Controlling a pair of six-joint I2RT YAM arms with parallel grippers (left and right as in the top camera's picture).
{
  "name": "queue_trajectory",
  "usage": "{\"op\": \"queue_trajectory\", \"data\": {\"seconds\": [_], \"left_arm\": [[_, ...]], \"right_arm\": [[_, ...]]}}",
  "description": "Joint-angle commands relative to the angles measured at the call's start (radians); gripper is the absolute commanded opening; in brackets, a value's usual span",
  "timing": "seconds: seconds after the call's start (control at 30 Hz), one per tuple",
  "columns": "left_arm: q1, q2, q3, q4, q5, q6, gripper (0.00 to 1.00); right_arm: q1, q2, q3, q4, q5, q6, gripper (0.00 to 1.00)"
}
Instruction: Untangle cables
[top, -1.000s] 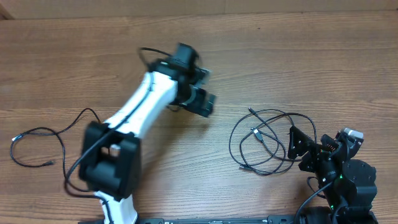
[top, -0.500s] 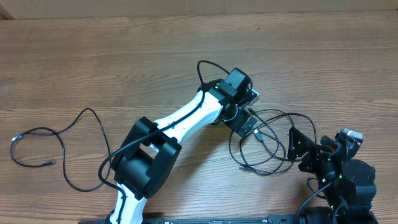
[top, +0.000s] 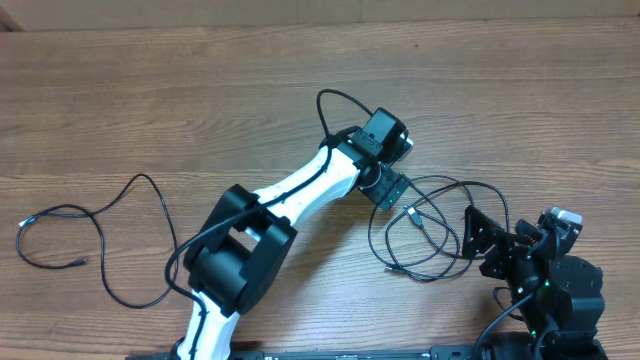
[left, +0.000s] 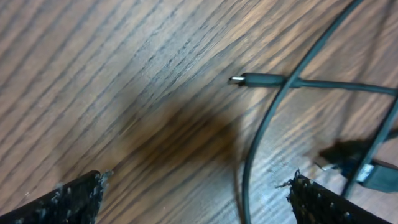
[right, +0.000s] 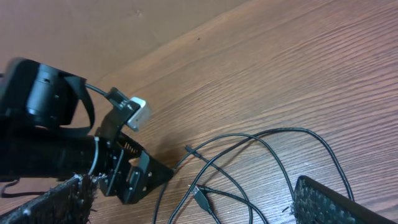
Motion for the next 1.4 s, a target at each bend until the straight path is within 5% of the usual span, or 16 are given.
{"op": "queue_trajectory", "data": {"seconds": [0.0,0.17,0.3,0.5,0.6,0.67,0.73,1.03,1.37], "left_arm": [[-0.007,0.036,-0.002,0.004,-0.016,0.019,0.95],[-0.014,0.044,-0.002,0.005,-0.01,0.02,0.93],[-0.02,0.044,-0.002,0.007,-0.01,0.02,0.79],[-0.026,0.045,-0.002,-0.014,-0.01,0.019,0.78],[-0.027,0.045,-0.002,-0.023,-0.01,0.02,0.69],[-0.027,0.045,-0.002,-0.029,-0.01,0.02,0.44],[-0.027,0.045,-0.002,-0.037,-0.01,0.02,0.04],[-0.005,-0.007,0.035,-0.126,-0.117,0.02,0.04],[0.054,-0.333,0.312,-0.224,-0.167,0.057,0.04]], "right_arm": [[-0.003,-0.01,0.012,-0.003,0.009,0.0,1.0],[-0.003,-0.01,0.012,-0.005,0.009,0.0,1.0],[-0.003,-0.01,0.012,-0.005,0.009,0.0,1.0],[-0.003,-0.01,0.012,-0.005,0.009,0.001,1.0],[-0.003,-0.01,0.012,-0.005,0.009,0.001,1.0],[-0.003,-0.01,0.012,-0.005,0.009,0.001,1.0],[-0.003,-0.01,0.012,-0.007,0.009,0.001,1.0],[-0.003,-0.01,0.012,-0.031,0.009,0.0,1.0],[-0.003,-0.01,0.012,-0.031,0.009,0.001,1.0]]}}
